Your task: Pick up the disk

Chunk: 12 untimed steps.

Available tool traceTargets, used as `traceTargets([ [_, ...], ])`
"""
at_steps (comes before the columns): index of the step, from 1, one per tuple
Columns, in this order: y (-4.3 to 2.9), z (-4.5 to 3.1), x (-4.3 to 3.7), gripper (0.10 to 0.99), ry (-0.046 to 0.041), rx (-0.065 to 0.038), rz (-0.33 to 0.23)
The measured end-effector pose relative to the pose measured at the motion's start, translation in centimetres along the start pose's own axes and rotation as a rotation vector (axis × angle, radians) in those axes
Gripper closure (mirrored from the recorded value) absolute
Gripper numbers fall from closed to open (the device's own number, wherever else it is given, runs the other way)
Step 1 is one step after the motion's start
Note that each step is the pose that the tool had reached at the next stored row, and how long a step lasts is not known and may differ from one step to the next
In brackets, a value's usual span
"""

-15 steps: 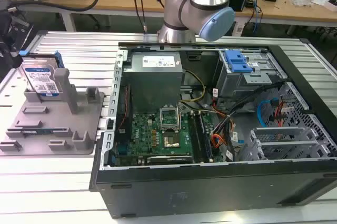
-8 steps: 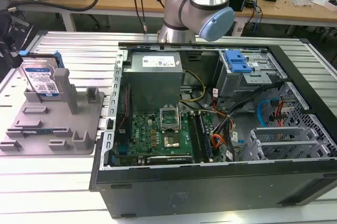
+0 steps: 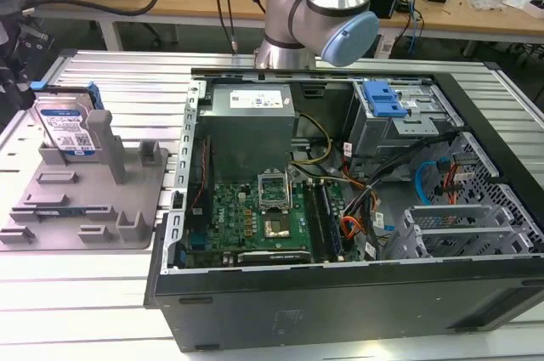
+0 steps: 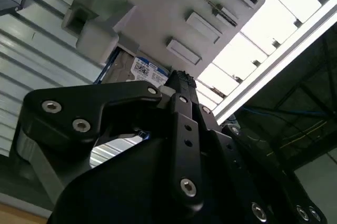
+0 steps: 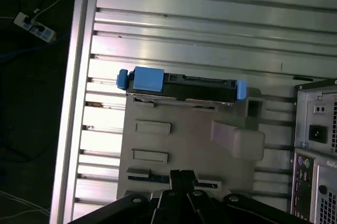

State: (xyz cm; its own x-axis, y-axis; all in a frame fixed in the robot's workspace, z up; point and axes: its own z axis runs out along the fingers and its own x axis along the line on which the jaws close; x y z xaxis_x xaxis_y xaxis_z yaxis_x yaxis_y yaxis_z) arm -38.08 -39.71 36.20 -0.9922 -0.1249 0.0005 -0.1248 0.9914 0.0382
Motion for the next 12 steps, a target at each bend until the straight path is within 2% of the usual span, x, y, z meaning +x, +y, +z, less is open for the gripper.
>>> traceTargets([
  [7, 0.00, 0.01, 0.00, 0.980, 0.0059, 0.000, -0.156],
  [8, 0.00, 0.01, 0.00, 0.980, 0.0082, 0.000, -0.215],
  [12, 0.00, 0.03, 0.00, 0.980, 0.0145, 0.000, -0.384],
])
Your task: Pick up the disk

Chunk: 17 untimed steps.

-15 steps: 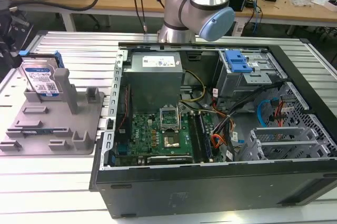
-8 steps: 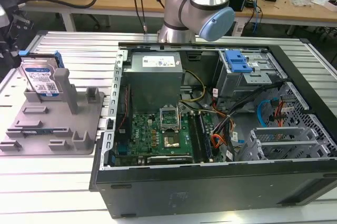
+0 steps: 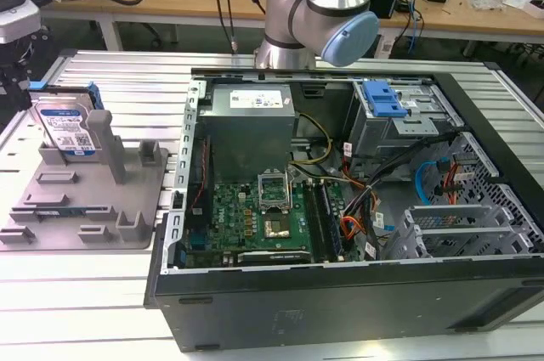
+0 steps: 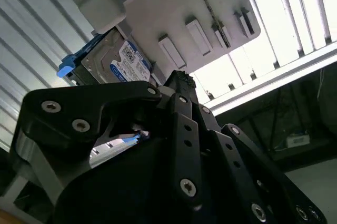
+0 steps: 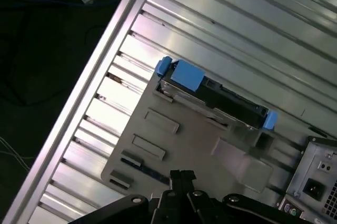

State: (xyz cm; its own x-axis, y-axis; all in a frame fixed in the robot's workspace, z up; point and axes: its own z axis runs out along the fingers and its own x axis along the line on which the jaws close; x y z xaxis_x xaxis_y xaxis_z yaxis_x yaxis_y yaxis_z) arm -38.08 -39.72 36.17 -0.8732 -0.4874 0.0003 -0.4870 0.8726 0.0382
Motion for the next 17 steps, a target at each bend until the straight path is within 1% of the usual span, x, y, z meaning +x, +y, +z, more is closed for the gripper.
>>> traceTargets([
  [3, 0.00, 0.01, 0.00, 0.973, 0.0022, 0.000, -0.059],
  [5, 0.00, 0.01, 0.00, 0.851, 0.0040, 0.000, -0.105],
  [6, 0.00, 0.02, 0.00, 0.729, 0.0052, 0.000, -0.139],
  [7, 0.00, 0.02, 0.00, 0.671, 0.0071, 0.000, -0.190],
  [8, -0.01, 0.03, 0.00, 0.604, 0.0083, 0.000, -0.228],
  [10, 0.00, 0.05, 0.00, 0.604, 0.0109, 0.000, -0.306],
  [12, -0.01, 0.05, 0.00, 0.604, 0.0122, 0.001, -0.342],
  [14, 0.00, 0.06, 0.00, 0.604, 0.0146, 0.001, -0.411],
  [16, 0.00, 0.07, 0.00, 0.604, 0.0159, 0.001, -0.451],
  [17, 0.00, 0.08, 0.00, 0.604, 0.0170, 0.001, -0.485],
])
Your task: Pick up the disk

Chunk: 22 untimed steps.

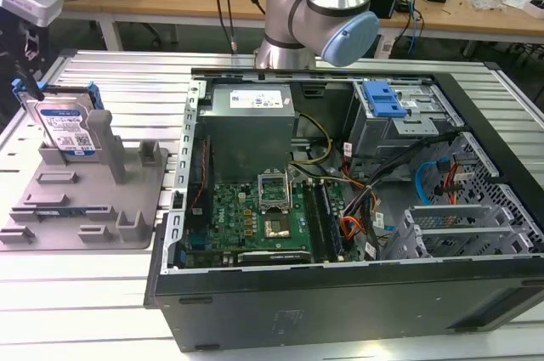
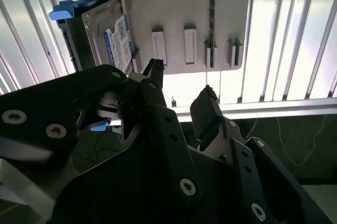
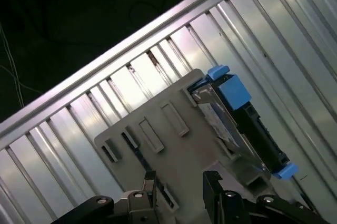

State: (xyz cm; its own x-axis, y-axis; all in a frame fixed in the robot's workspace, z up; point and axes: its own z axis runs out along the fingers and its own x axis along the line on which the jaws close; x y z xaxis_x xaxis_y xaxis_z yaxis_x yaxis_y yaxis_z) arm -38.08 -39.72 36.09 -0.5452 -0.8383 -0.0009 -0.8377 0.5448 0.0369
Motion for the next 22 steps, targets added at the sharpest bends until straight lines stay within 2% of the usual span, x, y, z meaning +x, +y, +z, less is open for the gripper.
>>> traceTargets([
  [8, 0.00, 0.04, 0.00, 0.604, 0.0063, 0.001, -0.187],
  [10, 0.00, 0.06, 0.00, 0.604, 0.0088, 0.001, -0.258],
  [12, 0.00, 0.07, 0.00, 0.604, 0.0100, 0.001, -0.294],
  [16, 0.00, 0.10, 0.00, 0.604, 0.0136, 0.002, -0.399],
  [18, -0.01, 0.10, 0.00, 0.604, 0.0145, 0.002, -0.429],
  [22, -0.01, 0.10, 0.00, 0.604, 0.0148, 0.002, -0.436],
])
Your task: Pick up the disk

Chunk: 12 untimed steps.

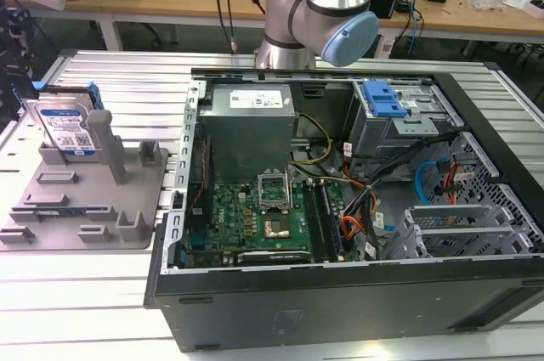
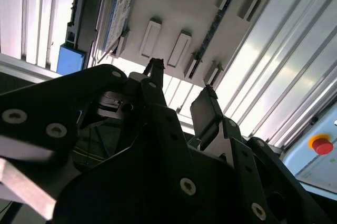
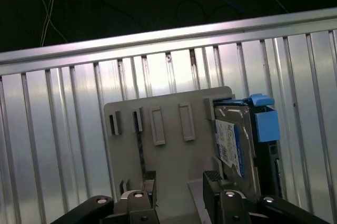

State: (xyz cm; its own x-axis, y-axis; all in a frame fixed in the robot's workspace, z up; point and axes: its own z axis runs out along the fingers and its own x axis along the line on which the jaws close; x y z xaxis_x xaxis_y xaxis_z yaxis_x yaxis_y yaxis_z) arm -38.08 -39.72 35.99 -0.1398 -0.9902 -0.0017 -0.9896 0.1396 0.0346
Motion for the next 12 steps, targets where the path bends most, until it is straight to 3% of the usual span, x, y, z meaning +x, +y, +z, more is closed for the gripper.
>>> traceTargets([
  [8, 0.18, 0.01, -0.15, 0.604, -0.0002, 0.001, 0.000],
  [12, 1.03, 0.05, -1.95, 0.604, -0.0004, 0.002, 0.000],
])
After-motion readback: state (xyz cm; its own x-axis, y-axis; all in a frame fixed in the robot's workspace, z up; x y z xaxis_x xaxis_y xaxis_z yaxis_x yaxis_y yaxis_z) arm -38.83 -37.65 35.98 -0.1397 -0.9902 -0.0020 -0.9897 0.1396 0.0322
